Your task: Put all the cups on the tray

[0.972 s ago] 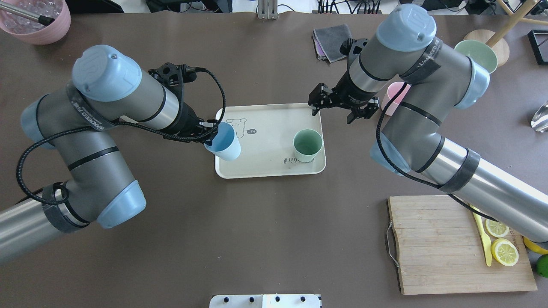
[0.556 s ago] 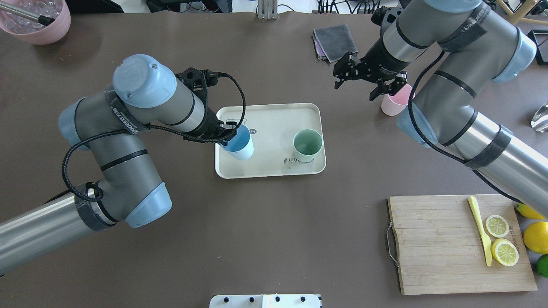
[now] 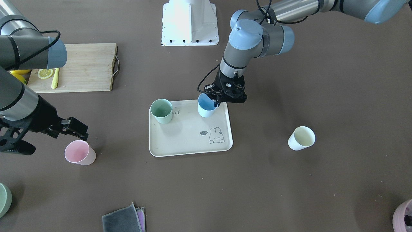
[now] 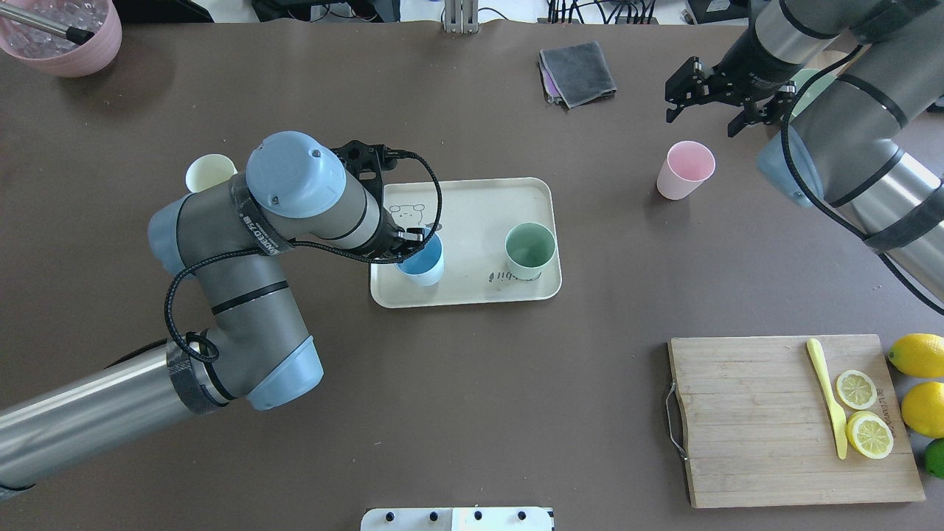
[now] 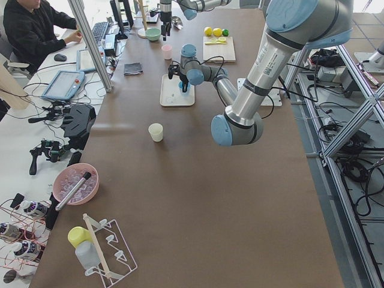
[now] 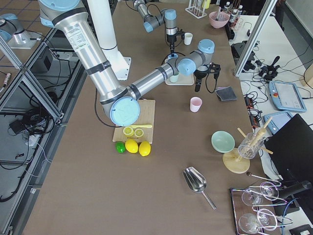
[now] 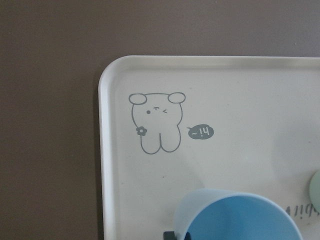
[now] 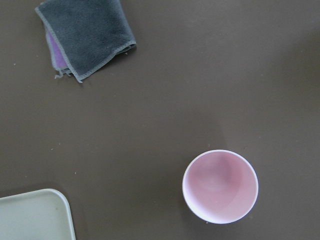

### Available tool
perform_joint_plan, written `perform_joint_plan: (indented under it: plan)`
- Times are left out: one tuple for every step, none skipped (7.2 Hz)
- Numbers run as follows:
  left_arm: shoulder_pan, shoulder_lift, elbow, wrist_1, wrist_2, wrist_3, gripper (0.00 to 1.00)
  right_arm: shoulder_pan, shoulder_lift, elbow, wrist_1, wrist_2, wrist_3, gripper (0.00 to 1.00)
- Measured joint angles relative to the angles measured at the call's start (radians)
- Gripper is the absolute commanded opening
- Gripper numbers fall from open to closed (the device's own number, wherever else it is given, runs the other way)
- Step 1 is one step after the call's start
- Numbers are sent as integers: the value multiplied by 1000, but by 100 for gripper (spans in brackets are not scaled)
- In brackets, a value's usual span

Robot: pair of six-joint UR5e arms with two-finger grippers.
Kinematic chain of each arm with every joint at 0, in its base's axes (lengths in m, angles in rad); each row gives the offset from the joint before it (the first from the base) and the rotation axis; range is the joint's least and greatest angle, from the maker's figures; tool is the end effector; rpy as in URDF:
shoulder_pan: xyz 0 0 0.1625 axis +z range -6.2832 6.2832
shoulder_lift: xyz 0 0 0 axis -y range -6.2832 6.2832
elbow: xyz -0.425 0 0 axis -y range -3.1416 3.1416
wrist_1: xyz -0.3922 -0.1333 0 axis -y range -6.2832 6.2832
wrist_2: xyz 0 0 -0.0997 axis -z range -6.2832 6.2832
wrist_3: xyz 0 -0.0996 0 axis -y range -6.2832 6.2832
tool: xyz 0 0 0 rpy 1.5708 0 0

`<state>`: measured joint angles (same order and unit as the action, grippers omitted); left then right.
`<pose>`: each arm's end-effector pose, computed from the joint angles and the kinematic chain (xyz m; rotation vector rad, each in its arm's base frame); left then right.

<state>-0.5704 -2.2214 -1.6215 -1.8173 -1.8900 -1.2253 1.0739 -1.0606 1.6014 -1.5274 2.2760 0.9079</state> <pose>0.5274 -0.4596 0.2218 0.1507 0.9722 -0.0552 -0.2584 -0.6207 0.3397 -0.0153 -0.8837 0.1781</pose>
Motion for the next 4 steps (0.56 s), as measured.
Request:
perform_joint_plan:
  plan:
    - [4, -3, 1, 1, 6, 1, 70, 21, -12, -12, -19, -4, -44, 100]
    - [5, -4, 0, 1, 9, 2, 87, 38, -26, -27, -23, -9, -76, 100]
    - [5, -4, -7, 1, 9, 4, 90, 51, -35, -52, -22, -17, -106, 100]
    - [3, -4, -23, 4, 6, 6, 91, 56, -37, -87, -14, -29, -125, 100]
